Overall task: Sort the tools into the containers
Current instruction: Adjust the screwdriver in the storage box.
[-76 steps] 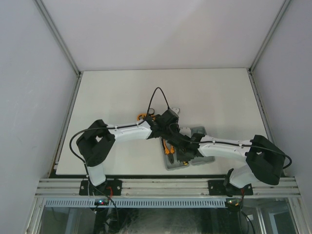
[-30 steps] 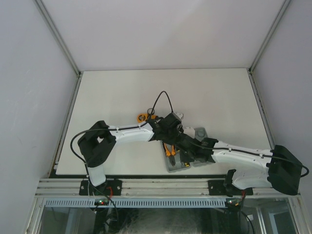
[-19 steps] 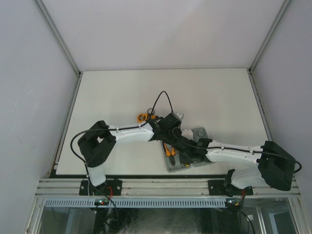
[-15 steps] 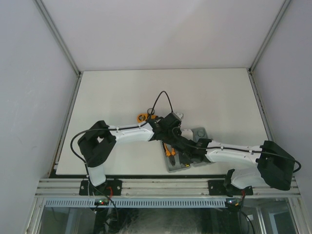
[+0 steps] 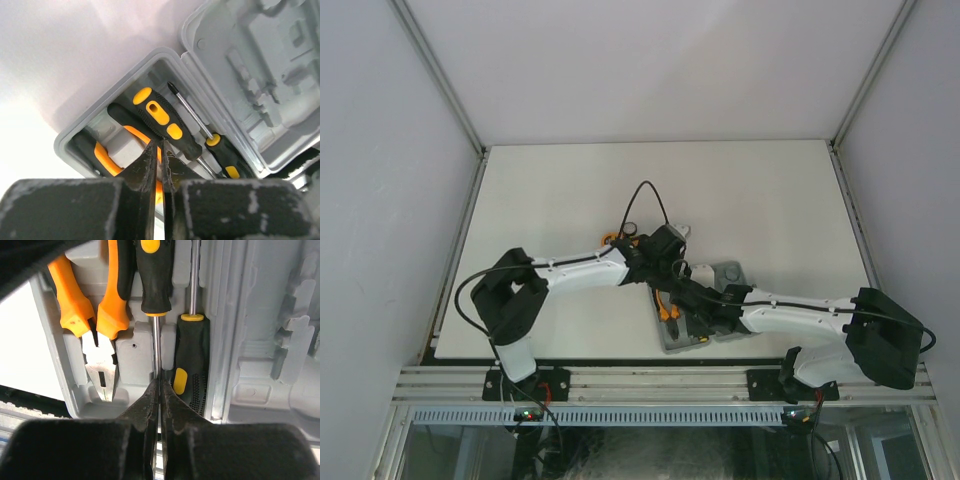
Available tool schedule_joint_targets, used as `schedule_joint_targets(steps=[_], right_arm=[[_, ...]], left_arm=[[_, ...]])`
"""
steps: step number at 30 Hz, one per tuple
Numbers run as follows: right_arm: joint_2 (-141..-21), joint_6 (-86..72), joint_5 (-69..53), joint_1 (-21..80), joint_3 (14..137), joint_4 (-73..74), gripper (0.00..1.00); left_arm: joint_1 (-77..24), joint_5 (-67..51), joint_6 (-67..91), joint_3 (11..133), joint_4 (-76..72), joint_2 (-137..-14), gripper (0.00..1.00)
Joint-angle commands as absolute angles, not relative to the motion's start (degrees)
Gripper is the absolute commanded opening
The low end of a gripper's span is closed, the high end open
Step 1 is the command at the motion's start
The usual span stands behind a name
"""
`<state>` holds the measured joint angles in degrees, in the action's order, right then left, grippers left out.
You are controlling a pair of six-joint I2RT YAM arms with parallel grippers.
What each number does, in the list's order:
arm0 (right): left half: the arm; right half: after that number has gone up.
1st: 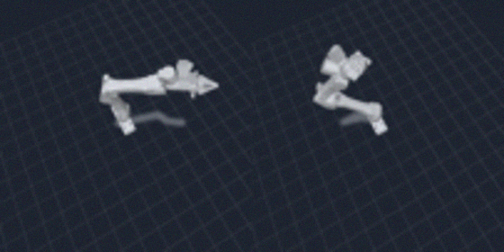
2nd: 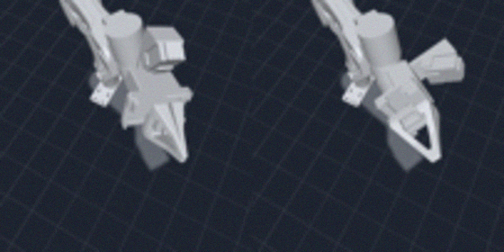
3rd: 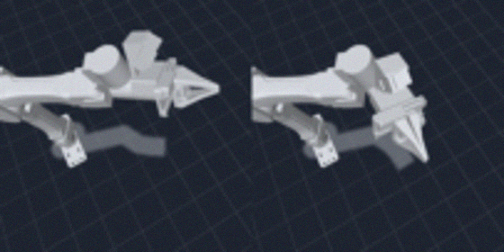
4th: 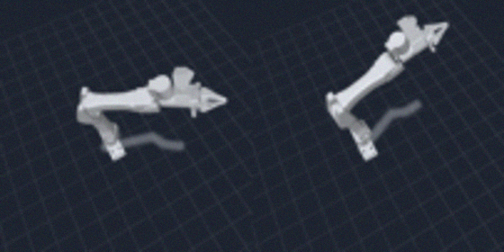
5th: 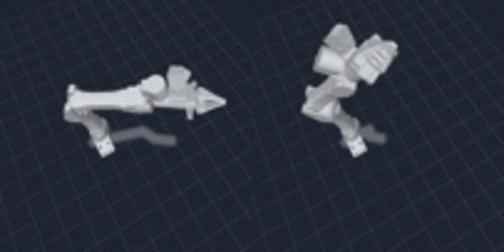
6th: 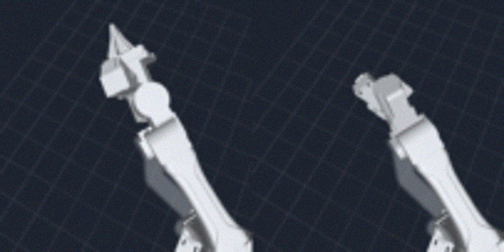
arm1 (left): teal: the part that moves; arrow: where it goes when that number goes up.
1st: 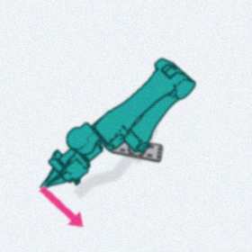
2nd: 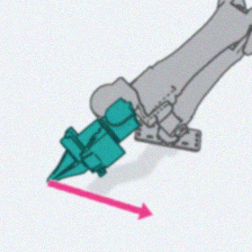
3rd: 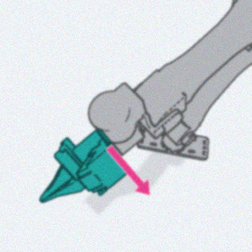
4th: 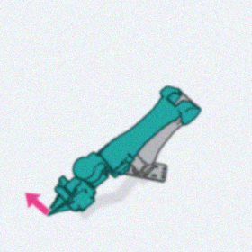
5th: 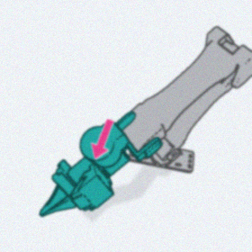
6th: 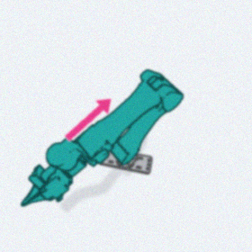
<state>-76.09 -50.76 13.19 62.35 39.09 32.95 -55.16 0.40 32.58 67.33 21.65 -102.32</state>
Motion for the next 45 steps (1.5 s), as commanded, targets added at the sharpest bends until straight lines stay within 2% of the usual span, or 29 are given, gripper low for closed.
schedule_joint_targets(steps=[1,8,14,34,45], right_arm=[[-76.6,-51.2,12.9,62.7,38.7,33.4,0.0],[-76.6,-51.3,13.0,62.7,38.6,33.2,0.0],[-76.6,-51.3,12.9,62.8,38.5,33.1,0.0],[-78.3,-51.7,11.6,62.8,38.5,32.9,0.0],[-91.7,-56.8,8.8,64.9,35.8,32.8,0.0]], left_arm=[[-53.3,-1.5,34.7,66.2,18.4,-96.9,0.12],[-53.0,-3.0,35.4,67.0,17.5,-98.6,0.26],[-53.0,-2.7,35.6,67.2,17.4,-100.1,0.27],[-53.6,-0.2,33.9,71.2,22.8,-108.4,0.19],[-54.3,0.0,33.2,71.6,24.7,-110.9,0.1]])
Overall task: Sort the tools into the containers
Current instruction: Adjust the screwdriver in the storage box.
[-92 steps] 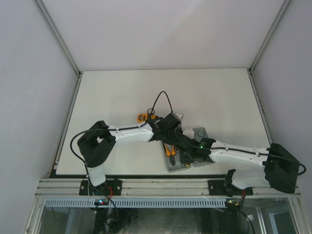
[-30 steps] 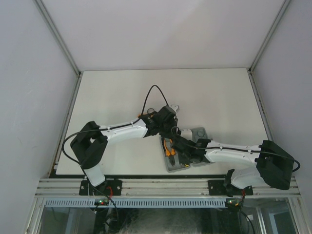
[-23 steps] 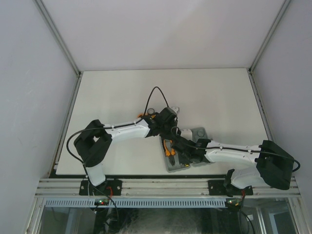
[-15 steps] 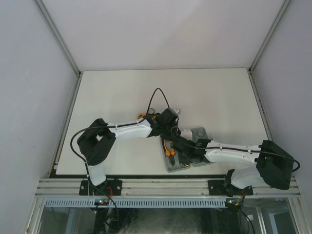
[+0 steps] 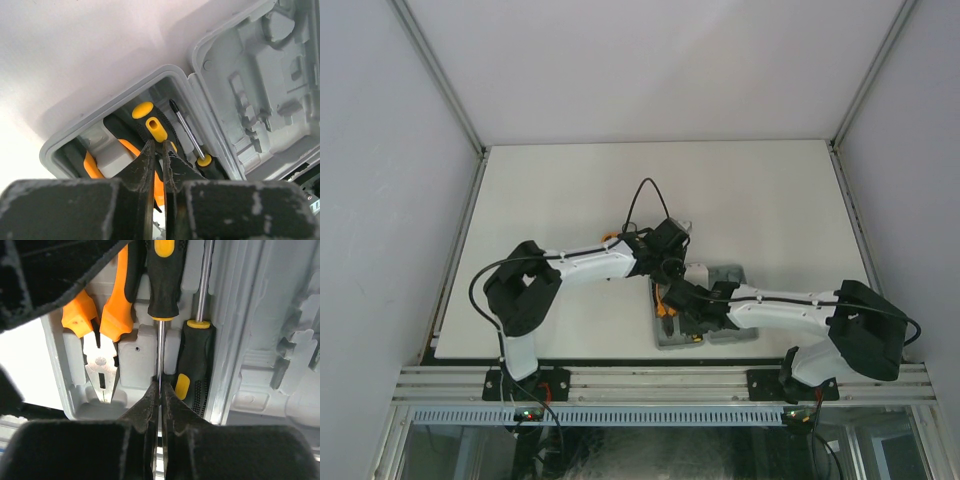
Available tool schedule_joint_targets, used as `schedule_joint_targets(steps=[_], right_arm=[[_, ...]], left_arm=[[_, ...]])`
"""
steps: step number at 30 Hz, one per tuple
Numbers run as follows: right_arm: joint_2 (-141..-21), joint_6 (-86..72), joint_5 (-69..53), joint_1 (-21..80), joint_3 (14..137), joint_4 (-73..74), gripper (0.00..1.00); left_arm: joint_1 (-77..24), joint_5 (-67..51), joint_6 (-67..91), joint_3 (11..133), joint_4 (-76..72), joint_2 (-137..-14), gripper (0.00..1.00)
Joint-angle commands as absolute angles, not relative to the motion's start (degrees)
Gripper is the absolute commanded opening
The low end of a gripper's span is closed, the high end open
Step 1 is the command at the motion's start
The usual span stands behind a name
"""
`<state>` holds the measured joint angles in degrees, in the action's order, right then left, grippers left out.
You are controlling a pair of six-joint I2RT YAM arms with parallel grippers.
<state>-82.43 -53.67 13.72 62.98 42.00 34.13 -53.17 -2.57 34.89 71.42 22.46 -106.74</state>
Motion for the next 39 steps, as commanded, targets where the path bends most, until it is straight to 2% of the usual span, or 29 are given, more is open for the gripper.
schedule_joint_targets(steps=[1,5,10,13,23,29,34,39], right_arm=[[-92.8,-57.4,8.6,65.2,35.3,32.3,0.0],[-93.6,-58.8,8.9,66.4,35.0,32.4,0.0],[-86.8,-58.3,10.9,65.9,35.0,34.0,0.0],[-82.1,-55.9,10.9,64.2,35.1,33.1,0.0],[-70.3,-47.0,10.0,58.9,40.2,28.3,0.2],[-61.0,-46.2,14.2,58.2,41.2,29.4,0.27],[-52.4,-48.4,19.7,57.8,40.5,35.9,0.32],[-47.3,-51.6,22.9,56.6,40.2,42.9,0.41]], left_arm=[[-54.3,0.0,33.2,71.6,24.7,-111.0,0.09],[-54.3,0.0,33.1,71.0,24.4,-110.5,0.09],[-54.2,1.0,32.6,70.9,24.6,-108.6,0.1],[-53.8,1.2,32.1,70.9,24.6,-106.3,0.15],[-50.6,-0.5,29.2,73.1,23.7,-97.8,0.33],[-49.0,0.0,28.1,70.7,22.3,-89.8,0.36],[-47.2,1.8,29.5,62.5,19.2,-81.4,0.36],[-45.8,4.6,30.5,54.8,19.1,-72.4,0.38]])
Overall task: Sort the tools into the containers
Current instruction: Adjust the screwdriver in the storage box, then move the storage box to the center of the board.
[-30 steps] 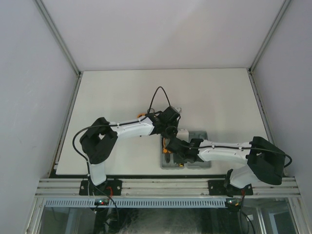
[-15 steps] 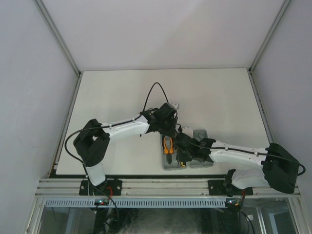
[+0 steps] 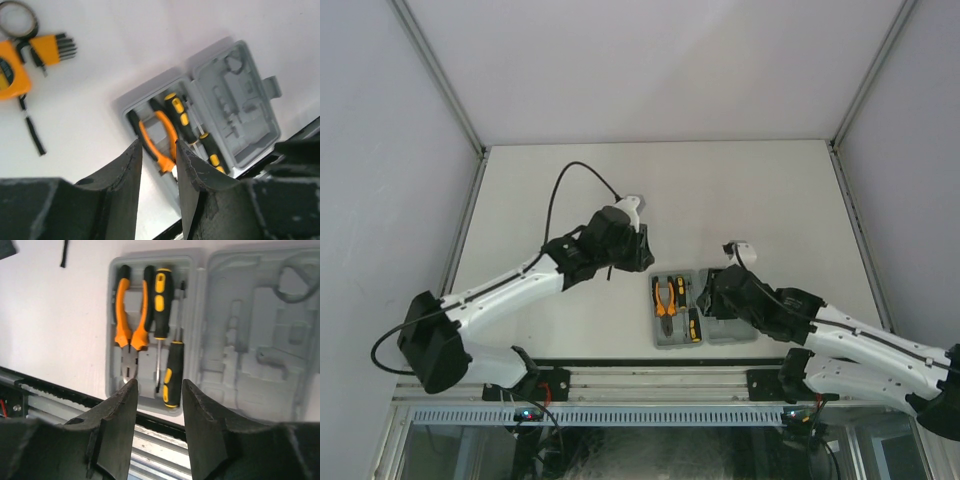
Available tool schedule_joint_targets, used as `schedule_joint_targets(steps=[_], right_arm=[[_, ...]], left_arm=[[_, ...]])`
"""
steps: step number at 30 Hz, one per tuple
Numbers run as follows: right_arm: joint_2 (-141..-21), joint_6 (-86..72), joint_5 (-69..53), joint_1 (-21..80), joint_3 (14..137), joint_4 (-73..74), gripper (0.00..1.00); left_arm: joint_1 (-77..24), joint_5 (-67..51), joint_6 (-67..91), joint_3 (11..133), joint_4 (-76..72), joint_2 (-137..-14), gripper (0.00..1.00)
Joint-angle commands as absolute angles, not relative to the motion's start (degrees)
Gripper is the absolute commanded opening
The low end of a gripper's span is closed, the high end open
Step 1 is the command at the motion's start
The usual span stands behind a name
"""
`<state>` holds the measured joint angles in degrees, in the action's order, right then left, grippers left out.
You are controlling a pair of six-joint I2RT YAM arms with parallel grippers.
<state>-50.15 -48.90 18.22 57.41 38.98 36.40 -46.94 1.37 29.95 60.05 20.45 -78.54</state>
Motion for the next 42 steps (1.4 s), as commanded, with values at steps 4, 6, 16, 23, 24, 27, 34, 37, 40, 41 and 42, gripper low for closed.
schedule_joint_targets(steps=[4,6,16,23,24,27,34,37,40,41,42], right_arm=[[-44.7,-54.4,23.1,56.2,38.9,45.0,0.44],[-44.1,-56.0,22.9,56.1,38.0,45.7,0.45],[-45.3,-62.9,16.7,56.5,35.6,51.7,0.52],[-43.5,-63.3,9.2,57.0,30.0,50.2,0.53],[-43.2,-63.4,8.1,57.1,29.2,50.0,0.53],[-42.3,-63.7,5.6,57.3,26.9,49.0,0.54],[-42.1,-63.1,4.1,55.1,22.1,41.3,0.56],[-42.4,-60.0,4.8,53.0,21.3,36.6,0.56],[-43.7,-55.7,3.3,47.6,21.4,32.6,0.56],[-44.3,-54.3,2.6,45.8,21.6,31.5,0.56],[-44.8,-53.0,1.9,44.2,21.7,30.5,0.56]], left_arm=[[-45.5,7.5,31.5,50.7,20.7,-66.0,0.4],[-45.4,8.8,31.9,49.2,21.6,-63.5,0.4],[-44.0,14.9,37.0,43.5,27.7,-56.0,0.45],[-40.2,17.5,37.8,42.5,29.7,-56.2,0.53],[-39.3,17.2,37.9,42.3,29.3,-56.2,0.54],[-37.0,16.5,38.2,42.6,28.6,-57.4,0.55],[-32.8,13.8,37.0,45.5,27.4,-63.3,0.57],[-30.5,11.9,37.1,46.0,25.8,-64.9,0.58],[-28.7,10.6,36.8,47.5,24.9,-67.0,0.59],[-28.4,10.6,36.5,48.2,25.0,-67.7,0.6],[-28.2,10.7,36.2,49.0,25.2,-68.5,0.6]])
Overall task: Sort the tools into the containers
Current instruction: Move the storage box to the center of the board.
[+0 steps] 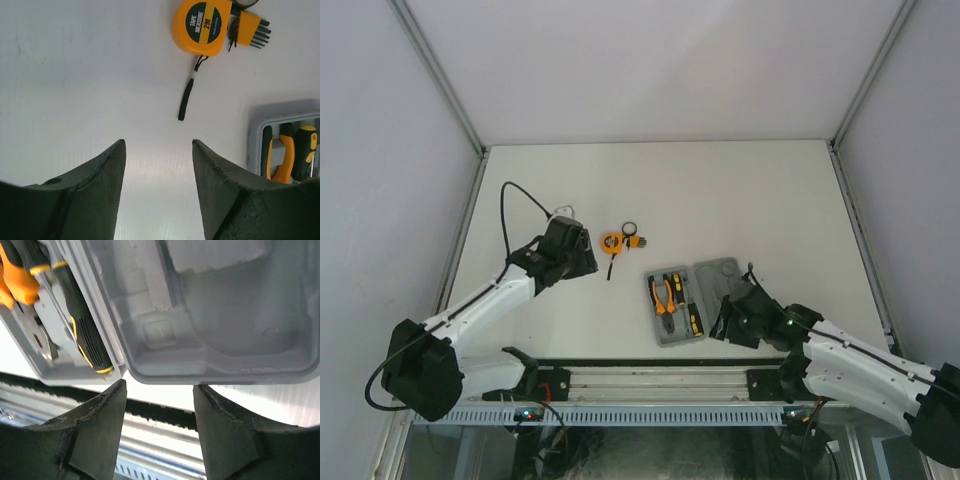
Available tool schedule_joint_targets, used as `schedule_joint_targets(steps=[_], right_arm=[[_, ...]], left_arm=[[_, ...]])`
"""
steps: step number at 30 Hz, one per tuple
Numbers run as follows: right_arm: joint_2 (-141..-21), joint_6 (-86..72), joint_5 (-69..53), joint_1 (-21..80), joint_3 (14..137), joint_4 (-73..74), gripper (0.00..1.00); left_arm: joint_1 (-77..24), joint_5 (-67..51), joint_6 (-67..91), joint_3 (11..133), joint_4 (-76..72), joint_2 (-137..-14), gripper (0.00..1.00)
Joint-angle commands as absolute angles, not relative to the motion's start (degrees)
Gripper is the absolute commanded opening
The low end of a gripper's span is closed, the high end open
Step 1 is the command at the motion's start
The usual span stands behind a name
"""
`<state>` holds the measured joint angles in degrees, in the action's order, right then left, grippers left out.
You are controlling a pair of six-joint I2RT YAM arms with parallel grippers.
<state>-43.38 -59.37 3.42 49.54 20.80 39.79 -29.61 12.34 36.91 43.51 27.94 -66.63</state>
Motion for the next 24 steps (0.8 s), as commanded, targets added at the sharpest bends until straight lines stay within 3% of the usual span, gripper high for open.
schedule_joint_targets(steps=[1,6,11,24], right_arm=[[-45.5,-51.6,1.2,42.8,21.9,29.4,0.56],[-47.9,-45.2,-3.5,39.8,24.6,29.2,0.56],[-42.5,-43.0,-3.8,40.7,25.3,33.9,0.56],[-39.4,-43.9,-3.5,40.7,25.3,34.7,0.57]], left_arm=[[-28.1,10.8,35.9,49.8,25.2,-69.2,0.61],[-28.1,11.2,33.7,52.8,23.6,-72.9,0.7],[-28.1,11.9,31.8,56.5,22.0,-79.5,0.82],[-28.1,11.7,27.7,69.9,24.3,-97.3,0.88]])
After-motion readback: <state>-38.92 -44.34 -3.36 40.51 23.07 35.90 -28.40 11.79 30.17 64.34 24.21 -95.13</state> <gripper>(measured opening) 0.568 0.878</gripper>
